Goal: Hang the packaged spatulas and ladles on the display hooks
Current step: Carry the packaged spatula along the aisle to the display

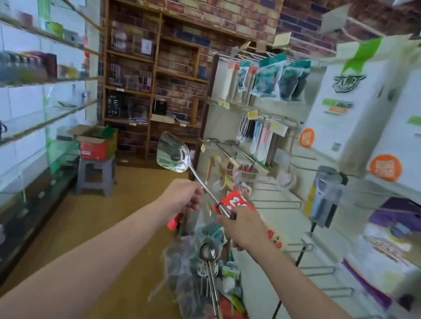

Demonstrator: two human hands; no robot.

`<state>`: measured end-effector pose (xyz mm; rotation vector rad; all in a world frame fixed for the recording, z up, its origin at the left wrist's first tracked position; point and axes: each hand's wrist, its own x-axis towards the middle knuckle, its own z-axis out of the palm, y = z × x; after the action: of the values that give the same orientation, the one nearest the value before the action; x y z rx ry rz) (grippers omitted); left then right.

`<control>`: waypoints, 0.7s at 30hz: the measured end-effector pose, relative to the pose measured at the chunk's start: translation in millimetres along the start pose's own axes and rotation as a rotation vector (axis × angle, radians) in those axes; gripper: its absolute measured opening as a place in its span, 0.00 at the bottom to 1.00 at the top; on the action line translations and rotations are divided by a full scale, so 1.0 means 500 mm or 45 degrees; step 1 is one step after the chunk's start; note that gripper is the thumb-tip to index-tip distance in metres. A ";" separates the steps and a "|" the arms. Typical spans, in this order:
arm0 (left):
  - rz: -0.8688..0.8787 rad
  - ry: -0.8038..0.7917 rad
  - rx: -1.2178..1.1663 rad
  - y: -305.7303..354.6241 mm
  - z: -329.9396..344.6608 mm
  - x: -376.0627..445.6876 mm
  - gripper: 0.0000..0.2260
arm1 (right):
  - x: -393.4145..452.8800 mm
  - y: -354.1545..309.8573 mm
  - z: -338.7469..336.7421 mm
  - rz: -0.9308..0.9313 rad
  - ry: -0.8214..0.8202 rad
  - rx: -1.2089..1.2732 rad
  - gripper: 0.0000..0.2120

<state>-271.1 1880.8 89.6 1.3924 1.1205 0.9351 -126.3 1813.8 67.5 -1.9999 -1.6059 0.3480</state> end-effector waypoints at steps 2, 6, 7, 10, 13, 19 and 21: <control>-0.012 -0.013 0.021 -0.011 -0.012 0.030 0.08 | 0.027 0.000 0.028 0.015 -0.005 0.003 0.17; -0.050 -0.024 0.056 -0.030 -0.031 0.092 0.07 | 0.073 -0.003 0.060 0.084 -0.040 0.059 0.16; -0.062 -0.027 0.059 -0.032 -0.033 0.105 0.07 | 0.087 -0.004 0.061 0.103 -0.052 0.069 0.16; -0.058 -0.029 0.055 -0.032 -0.042 0.160 0.08 | 0.142 -0.011 0.062 0.104 -0.048 0.050 0.15; -0.027 0.001 0.027 -0.031 -0.047 0.223 0.08 | 0.198 -0.012 0.075 0.096 -0.047 0.091 0.14; 0.001 0.031 0.025 0.000 -0.045 0.341 0.07 | 0.312 -0.004 0.078 0.062 -0.074 0.109 0.13; 0.017 0.030 0.009 0.014 -0.042 0.384 0.07 | 0.356 0.003 0.076 0.046 -0.085 0.105 0.14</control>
<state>-242.2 2072.0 91.1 1.3995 1.1344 0.9601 -99.6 1993.7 59.4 -1.9760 -1.5710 0.4915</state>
